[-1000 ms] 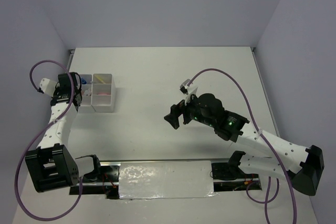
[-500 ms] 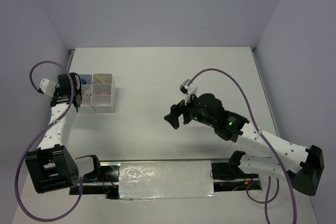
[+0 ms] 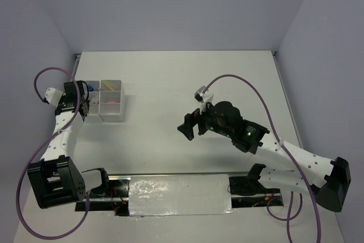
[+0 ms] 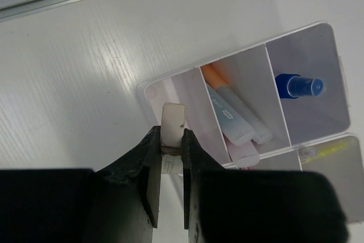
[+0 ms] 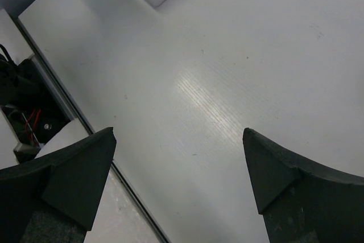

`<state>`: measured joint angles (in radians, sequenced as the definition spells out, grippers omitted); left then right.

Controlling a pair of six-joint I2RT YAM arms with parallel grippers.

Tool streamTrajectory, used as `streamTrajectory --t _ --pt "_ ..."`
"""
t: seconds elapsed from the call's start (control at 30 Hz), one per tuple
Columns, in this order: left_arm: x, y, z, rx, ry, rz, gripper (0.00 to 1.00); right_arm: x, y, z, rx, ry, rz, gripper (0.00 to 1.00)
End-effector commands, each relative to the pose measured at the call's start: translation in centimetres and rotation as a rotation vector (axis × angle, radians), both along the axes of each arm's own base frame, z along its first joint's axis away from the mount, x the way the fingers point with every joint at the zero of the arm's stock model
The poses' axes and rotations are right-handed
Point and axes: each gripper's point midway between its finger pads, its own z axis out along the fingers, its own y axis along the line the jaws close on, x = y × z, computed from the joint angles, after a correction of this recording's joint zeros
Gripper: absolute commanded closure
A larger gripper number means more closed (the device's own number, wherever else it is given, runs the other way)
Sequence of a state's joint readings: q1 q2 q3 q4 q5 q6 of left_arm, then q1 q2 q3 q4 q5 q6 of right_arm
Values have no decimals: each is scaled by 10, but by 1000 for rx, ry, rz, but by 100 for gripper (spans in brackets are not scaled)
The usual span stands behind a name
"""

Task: Sort the stationery into containers
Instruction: Place the stationery in the storage box.

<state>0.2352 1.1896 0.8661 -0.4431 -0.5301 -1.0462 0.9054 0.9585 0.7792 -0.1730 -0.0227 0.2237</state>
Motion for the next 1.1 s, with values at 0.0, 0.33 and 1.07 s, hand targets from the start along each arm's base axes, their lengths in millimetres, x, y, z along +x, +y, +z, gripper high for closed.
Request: streamTrajectory --t 0.0,0.33,1.07 --pt "10 -1 16 -4 -33 -37 100 1 6 17 43 -19 9 0" --pt "8 -12 19 -30 -35 -95 100 2 11 17 45 -11 16 0" --pt "32 -3 33 -11 -153 -70 100 0 3 22 46 -27 1 0"
